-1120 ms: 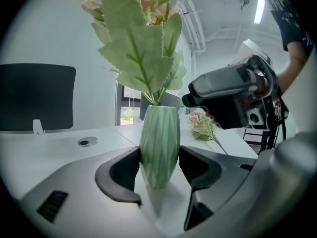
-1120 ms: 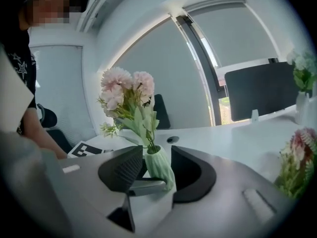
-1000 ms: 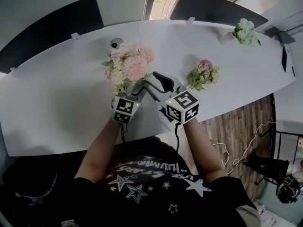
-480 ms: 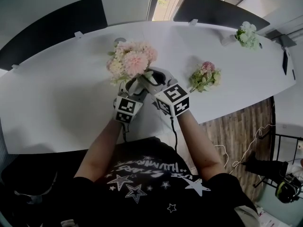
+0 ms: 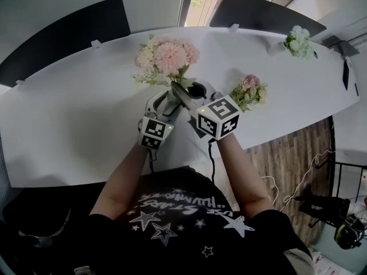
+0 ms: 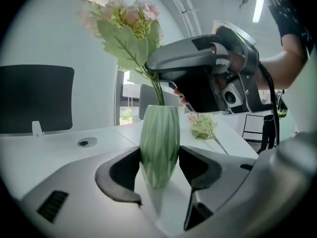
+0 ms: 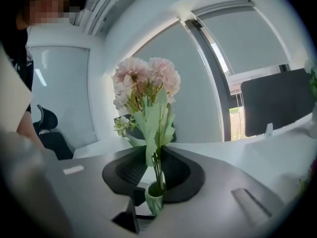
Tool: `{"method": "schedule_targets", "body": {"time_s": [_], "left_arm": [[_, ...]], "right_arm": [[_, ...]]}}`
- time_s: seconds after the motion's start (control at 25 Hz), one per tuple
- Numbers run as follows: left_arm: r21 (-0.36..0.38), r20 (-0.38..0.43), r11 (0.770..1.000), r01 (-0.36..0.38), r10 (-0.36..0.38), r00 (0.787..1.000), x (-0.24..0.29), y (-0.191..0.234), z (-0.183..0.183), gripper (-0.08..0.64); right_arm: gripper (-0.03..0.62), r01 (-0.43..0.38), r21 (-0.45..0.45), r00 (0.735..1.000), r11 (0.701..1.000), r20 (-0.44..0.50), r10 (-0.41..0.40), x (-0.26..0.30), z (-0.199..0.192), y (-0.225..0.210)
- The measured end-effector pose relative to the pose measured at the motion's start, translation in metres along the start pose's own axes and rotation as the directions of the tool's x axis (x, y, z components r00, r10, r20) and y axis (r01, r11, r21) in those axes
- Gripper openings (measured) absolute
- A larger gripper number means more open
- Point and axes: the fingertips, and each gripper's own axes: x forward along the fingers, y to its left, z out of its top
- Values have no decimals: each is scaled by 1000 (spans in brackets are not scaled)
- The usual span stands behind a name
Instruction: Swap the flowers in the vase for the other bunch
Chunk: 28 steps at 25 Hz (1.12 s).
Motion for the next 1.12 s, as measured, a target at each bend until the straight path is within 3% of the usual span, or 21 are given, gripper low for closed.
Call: {"method": "schedule_targets", "body": {"time_s": [0.48, 0.72, 0.96, 1.12], "left_arm": [[28, -23, 1000, -12, 13, 1000, 1, 0, -3, 256], [37, -68, 999, -10, 13, 998, 5, -13, 13, 258], [34, -52, 999, -42, 44, 998, -3, 5, -1, 265], [14, -38, 998, -54, 54, 998, -21, 7, -1, 267]], "right_arm": [[75, 8, 53, 992, 999, 126, -14, -27, 51, 8], [74, 6, 72, 976, 997, 216, -22, -65, 100, -2], [74, 67, 93, 962, 993, 259, -89, -70, 100, -9], [74, 172, 134, 966, 976, 171, -193, -78, 67, -25]]}}
